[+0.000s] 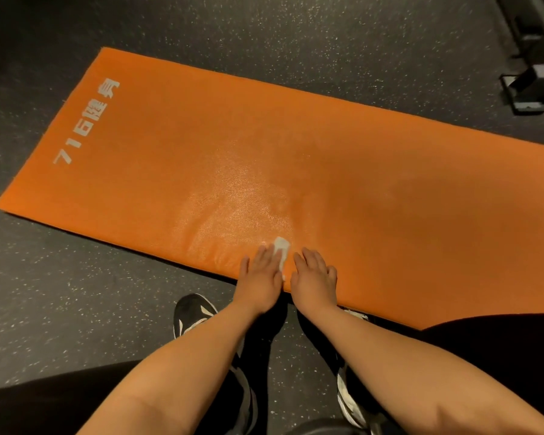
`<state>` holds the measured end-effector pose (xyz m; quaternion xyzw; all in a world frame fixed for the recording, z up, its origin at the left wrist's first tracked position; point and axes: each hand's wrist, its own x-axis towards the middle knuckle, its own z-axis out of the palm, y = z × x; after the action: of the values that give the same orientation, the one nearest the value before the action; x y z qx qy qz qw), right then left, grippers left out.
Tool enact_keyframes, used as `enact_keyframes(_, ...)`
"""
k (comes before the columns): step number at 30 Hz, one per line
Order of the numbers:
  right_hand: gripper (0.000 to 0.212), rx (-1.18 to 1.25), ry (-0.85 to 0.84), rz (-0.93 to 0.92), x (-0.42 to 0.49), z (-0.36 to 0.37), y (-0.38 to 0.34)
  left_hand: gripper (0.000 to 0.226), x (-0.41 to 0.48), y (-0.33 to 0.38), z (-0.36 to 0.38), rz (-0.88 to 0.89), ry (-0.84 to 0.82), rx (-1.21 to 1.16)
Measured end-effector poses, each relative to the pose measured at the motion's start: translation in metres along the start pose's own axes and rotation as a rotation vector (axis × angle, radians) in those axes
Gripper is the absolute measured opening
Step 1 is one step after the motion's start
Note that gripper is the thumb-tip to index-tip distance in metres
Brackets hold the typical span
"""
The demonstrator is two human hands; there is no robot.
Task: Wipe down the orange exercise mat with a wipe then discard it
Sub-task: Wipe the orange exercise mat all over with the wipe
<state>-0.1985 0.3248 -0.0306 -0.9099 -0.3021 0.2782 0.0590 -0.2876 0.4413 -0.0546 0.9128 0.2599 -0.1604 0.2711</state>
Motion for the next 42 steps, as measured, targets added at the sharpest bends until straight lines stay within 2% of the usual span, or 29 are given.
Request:
enact_keyframes(3, 0.056, -0.058, -0.051, -0.008, -0.006, 0.004, -0.007, 0.060, -0.007, -0.022, -0.008, -0.241, 0.054, 0.014)
enact_keyframes(6, 0.057, -0.067, -0.062, -0.017, -0.007, 0.002, -0.010, 0.061, -0.011, -0.021, -0.008, -0.343, 0.075, -0.019)
enact_keyframes(8, 0.056, -0.039, -0.055, -0.015, -0.005, 0.000, -0.008, 0.060, -0.014, -0.009, -0.002, -0.300, 0.047, -0.047)
enact_keyframes(12, 0.051, 0.081, -0.020, 0.021, -0.001, -0.003, -0.003, 0.059, -0.030, 0.020, 0.013, -0.098, -0.021, -0.067)
enact_keyframes(15, 0.051, 0.067, -0.047, -0.010, -0.005, -0.003, 0.000, 0.059, -0.029, 0.015, 0.009, -0.038, -0.048, 0.004)
enact_keyframes(20, 0.053, 0.017, -0.078, -0.048, -0.010, -0.004, 0.002, 0.058, -0.019, -0.022, -0.011, -0.270, 0.014, -0.014)
enact_keyframes(22, 0.053, -0.003, -0.085, -0.062, -0.012, -0.007, 0.002, 0.059, -0.019, -0.021, -0.011, -0.302, -0.004, -0.049)
enact_keyframes(24, 0.053, -0.023, -0.076, -0.051, -0.014, -0.008, 0.003, 0.059, -0.020, -0.009, -0.007, -0.260, -0.029, -0.056)
enact_keyframes(28, 0.055, -0.030, -0.046, 0.008, -0.023, -0.008, 0.010, 0.057, -0.027, 0.027, 0.007, -0.060, -0.070, -0.037)
enact_keyframes(32, 0.052, -0.006, -0.012, -0.010, -0.022, -0.010, 0.012, 0.055, -0.023, 0.026, 0.002, 0.043, -0.066, -0.016)
enact_keyframes(38, 0.055, 0.025, -0.038, 0.000, -0.016, -0.015, 0.017, 0.058, 0.006, 0.004, -0.014, -0.210, 0.003, 0.003)
enact_keyframes(42, 0.053, 0.128, 0.015, 0.070, -0.010, -0.017, 0.022, 0.056, 0.004, 0.030, -0.002, -0.117, -0.054, -0.051)
